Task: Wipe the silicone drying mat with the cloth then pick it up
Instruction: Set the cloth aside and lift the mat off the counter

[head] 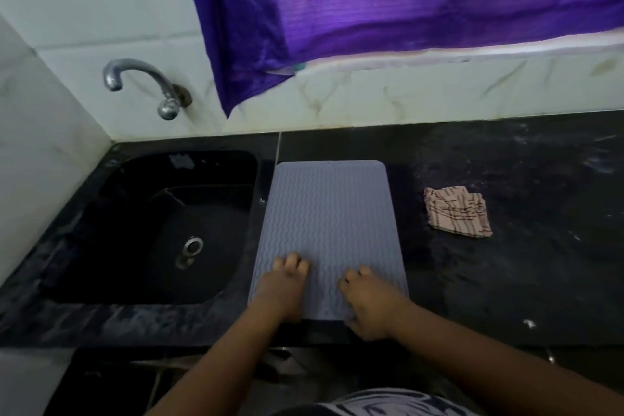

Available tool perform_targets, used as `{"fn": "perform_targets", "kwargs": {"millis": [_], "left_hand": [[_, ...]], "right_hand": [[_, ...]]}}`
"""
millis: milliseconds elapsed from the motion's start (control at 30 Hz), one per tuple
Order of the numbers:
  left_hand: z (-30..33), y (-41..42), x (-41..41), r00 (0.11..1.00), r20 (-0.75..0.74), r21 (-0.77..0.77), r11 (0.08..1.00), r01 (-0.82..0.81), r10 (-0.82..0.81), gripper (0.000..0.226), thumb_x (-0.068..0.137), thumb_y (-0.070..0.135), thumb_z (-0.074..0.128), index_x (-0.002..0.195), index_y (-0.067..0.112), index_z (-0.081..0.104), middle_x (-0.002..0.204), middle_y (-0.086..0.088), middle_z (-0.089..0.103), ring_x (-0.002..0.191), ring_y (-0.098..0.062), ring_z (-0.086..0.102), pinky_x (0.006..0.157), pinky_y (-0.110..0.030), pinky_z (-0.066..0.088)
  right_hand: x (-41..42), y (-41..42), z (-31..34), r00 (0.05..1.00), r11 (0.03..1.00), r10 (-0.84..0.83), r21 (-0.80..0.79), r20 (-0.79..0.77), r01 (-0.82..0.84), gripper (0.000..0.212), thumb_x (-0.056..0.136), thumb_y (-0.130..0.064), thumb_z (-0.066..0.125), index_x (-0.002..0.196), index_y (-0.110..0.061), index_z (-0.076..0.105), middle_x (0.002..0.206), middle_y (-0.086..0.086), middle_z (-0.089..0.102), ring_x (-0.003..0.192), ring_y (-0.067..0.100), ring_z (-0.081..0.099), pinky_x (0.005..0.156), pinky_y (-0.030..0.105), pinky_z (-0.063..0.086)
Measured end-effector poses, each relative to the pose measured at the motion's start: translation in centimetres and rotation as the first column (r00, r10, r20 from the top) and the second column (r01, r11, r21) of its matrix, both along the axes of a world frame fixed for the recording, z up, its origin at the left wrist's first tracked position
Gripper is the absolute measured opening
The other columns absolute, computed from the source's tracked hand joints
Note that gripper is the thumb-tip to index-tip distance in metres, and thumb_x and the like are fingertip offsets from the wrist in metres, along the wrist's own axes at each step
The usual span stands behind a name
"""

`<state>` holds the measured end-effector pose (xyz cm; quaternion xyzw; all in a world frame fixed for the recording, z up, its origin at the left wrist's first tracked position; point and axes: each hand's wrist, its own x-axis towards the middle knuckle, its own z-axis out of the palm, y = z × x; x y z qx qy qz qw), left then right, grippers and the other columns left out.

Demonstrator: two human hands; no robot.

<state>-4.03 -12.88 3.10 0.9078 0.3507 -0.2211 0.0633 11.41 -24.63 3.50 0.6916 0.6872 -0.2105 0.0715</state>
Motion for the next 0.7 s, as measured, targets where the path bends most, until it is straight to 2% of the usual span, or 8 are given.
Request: {"fn": "perform_targets", "kwargs": {"millis": [133, 233, 300, 367, 467, 567, 633, 700], "left_hand": [[-0.3, -0.3, -2.4, 0.996, 0.015, -0.084, 0.992, 0.091, -0.090, 0.109, 0.071, 0.024, 0.078, 0.153, 0.019, 0.006, 0.158, -0.005, 0.004, 0.144, -0.035, 0.011, 0.106, -0.050, 0.041], [-0.2, 0.0, -3.3, 0.983, 0.084, -0.018, 0.986, 0.165, -0.163, 0.083, 0.085, 0.014, 0.063, 0.153, 0.017, 0.015, 0.158, -0.006, 0.012, 0.142, -0.031, 0.020, 0.106, -0.047, 0.041], [-0.1, 0.4, -3.9, 0.972, 0.091, 0.033, 0.976, 0.216, -0.219, 0.067, 0.091, 0.010, 0.052, 0.151, 0.013, 0.021, 0.157, -0.008, 0.019, 0.138, -0.030, 0.028, 0.106, -0.044, 0.041], [0.1, 0.8, -4.2, 0.979, 0.094, 0.062, 0.983, 0.175, -0.181, 0.061, 0.092, 0.011, 0.048, 0.149, 0.009, 0.025, 0.155, -0.012, 0.021, 0.136, -0.030, 0.033, 0.104, -0.043, 0.041], [1.3, 1.0, -3.8, 0.989, -0.081, 0.181, 0.973, 0.140, -0.127, 0.045, 0.097, 0.014, 0.040, 0.141, 0.004, 0.038, 0.148, -0.019, 0.033, 0.129, -0.034, 0.040, 0.099, -0.042, 0.040], [3.1, 1.1, -2.3, 0.925, -0.299, 0.129, 0.950, 0.283, -0.235, 0.039, 0.101, 0.010, 0.036, 0.138, 0.003, 0.046, 0.142, -0.016, 0.047, 0.128, -0.033, 0.047, 0.102, -0.044, 0.041], [5.5, 2.5, -0.6, 0.913, -0.318, 0.042, 0.958, 0.283, -0.256, 0.039, 0.101, 0.015, 0.040, 0.139, 0.004, 0.046, 0.142, -0.014, 0.047, 0.129, -0.033, 0.047, 0.103, -0.048, 0.041], [8.4, 6.0, 1.7, 0.953, -0.246, 0.008, 0.983, 0.186, -0.178, 0.040, 0.099, 0.026, 0.045, 0.134, 0.008, 0.052, 0.137, -0.011, 0.052, 0.123, -0.032, 0.053, 0.102, -0.046, 0.045]], "right_hand": [[-1.7, -0.1, 1.0, 0.996, 0.988, -0.053, -0.138, 0.078, 0.064, 0.070, 0.082, -0.025, 0.063, 0.143, -0.011, 0.032, 0.141, 0.008, 0.034, 0.128, 0.028, 0.033, 0.106, 0.038, 0.040], [-3.1, -0.1, 0.7, 0.980, 0.986, -0.119, -0.094, 0.160, 0.135, 0.058, 0.087, -0.013, 0.059, 0.140, -0.010, 0.034, 0.142, 0.011, 0.033, 0.129, 0.031, 0.034, 0.103, 0.043, 0.044], [-3.8, -0.4, 0.0, 0.956, 0.980, -0.187, -0.026, 0.224, 0.198, 0.052, 0.088, -0.009, 0.057, 0.136, -0.011, 0.036, 0.138, 0.012, 0.035, 0.125, 0.032, 0.038, 0.095, 0.046, 0.049], [-3.7, -0.5, -0.5, 0.932, 0.960, -0.278, 0.042, 0.232, 0.276, 0.055, 0.086, -0.011, 0.058, 0.136, -0.015, 0.035, 0.136, 0.009, 0.037, 0.122, 0.030, 0.040, 0.090, 0.046, 0.050], [-2.8, -0.1, -0.7, 0.890, 0.919, -0.381, -0.003, 0.252, 0.395, 0.056, 0.089, -0.020, 0.054, 0.140, -0.021, 0.032, 0.140, 0.006, 0.037, 0.127, 0.029, 0.037, 0.098, 0.047, 0.042], [-1.7, 1.8, 0.3, 0.811, 0.782, -0.539, -0.224, 0.226, 0.582, 0.050, 0.093, -0.028, 0.045, 0.141, -0.017, 0.041, 0.148, 0.009, 0.038, 0.134, 0.033, 0.038, 0.110, 0.053, 0.034], [-0.2, 3.8, 2.9, 0.797, 0.752, -0.566, -0.263, 0.211, 0.604, 0.045, 0.096, -0.025, 0.043, 0.138, -0.010, 0.047, 0.147, 0.012, 0.042, 0.133, 0.033, 0.042, 0.111, 0.049, 0.035], [2.0, 6.5, 7.0, 0.793, 0.770, -0.583, -0.191, 0.178, 0.609, 0.041, 0.095, -0.018, 0.045, 0.133, -0.004, 0.053, 0.140, 0.014, 0.050, 0.128, 0.032, 0.049, 0.106, 0.040, 0.040]]}}
